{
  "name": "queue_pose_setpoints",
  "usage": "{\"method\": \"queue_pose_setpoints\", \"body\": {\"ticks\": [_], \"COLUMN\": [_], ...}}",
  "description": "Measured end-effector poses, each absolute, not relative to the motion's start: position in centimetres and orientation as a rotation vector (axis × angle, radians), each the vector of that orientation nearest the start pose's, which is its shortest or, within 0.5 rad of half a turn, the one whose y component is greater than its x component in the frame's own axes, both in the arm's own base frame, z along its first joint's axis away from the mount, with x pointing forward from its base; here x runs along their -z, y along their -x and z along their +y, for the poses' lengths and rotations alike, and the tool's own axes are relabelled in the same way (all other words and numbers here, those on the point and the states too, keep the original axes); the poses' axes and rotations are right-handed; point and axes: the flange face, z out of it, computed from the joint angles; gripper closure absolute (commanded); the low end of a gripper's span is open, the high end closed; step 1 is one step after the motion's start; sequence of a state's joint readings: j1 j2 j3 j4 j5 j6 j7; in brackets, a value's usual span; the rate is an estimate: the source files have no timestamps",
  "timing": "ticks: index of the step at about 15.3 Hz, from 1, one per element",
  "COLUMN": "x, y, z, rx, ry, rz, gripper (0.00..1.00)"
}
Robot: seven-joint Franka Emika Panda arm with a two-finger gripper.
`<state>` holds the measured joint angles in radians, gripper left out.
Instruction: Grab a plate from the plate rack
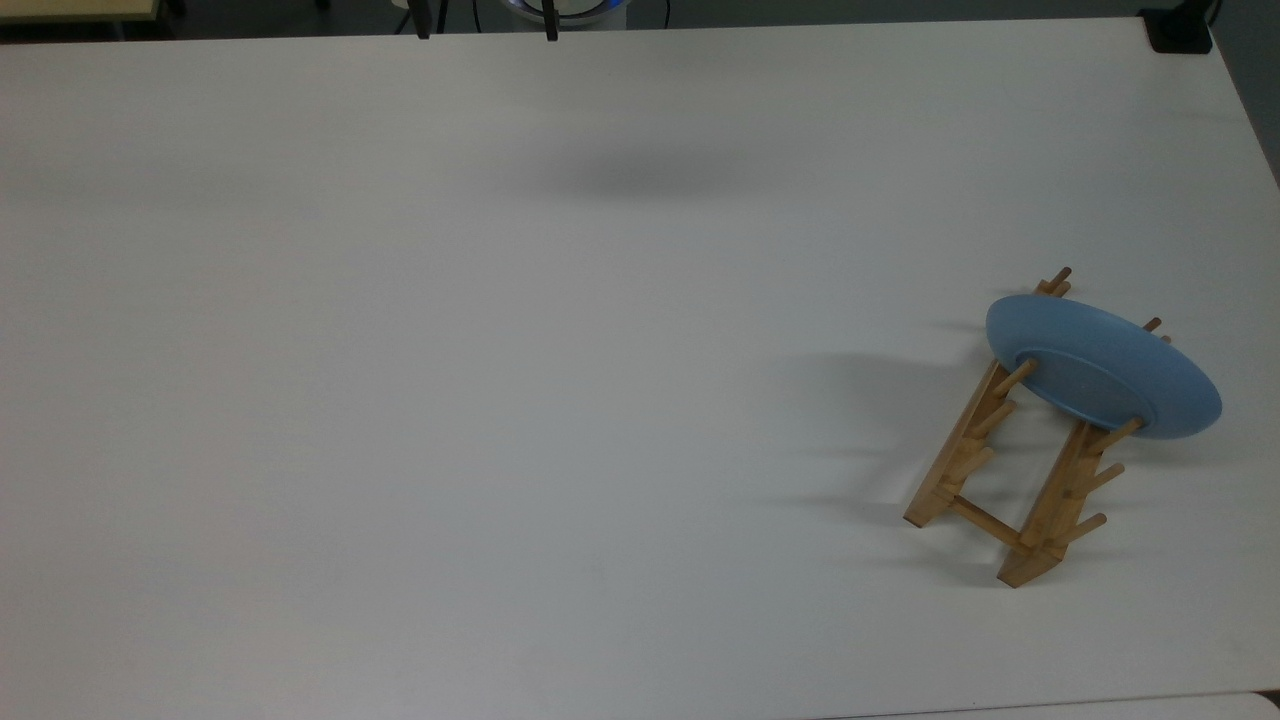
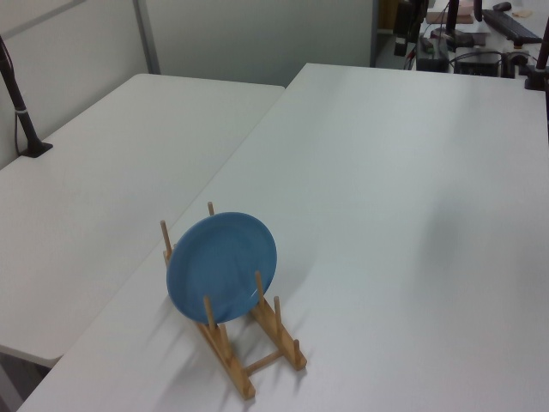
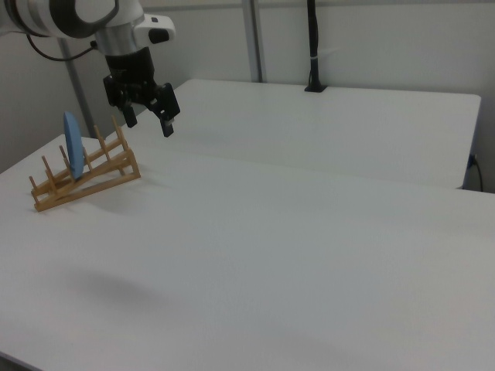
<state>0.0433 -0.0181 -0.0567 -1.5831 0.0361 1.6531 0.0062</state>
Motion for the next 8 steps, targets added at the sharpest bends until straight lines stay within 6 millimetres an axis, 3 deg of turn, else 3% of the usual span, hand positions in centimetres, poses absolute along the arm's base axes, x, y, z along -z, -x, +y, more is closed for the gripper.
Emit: {"method": "queue_pose_setpoints", "body": {"ticks": [5, 8], "x": [-63.22, -63.13], "y": [-55.52, -55.51], "z": [-0.21, 0.27], "rx": [0.102, 0.098], "ry": [3.095, 3.084], "rz": [-0.297, -0.409], "gripper": [0.00, 0.00]}}
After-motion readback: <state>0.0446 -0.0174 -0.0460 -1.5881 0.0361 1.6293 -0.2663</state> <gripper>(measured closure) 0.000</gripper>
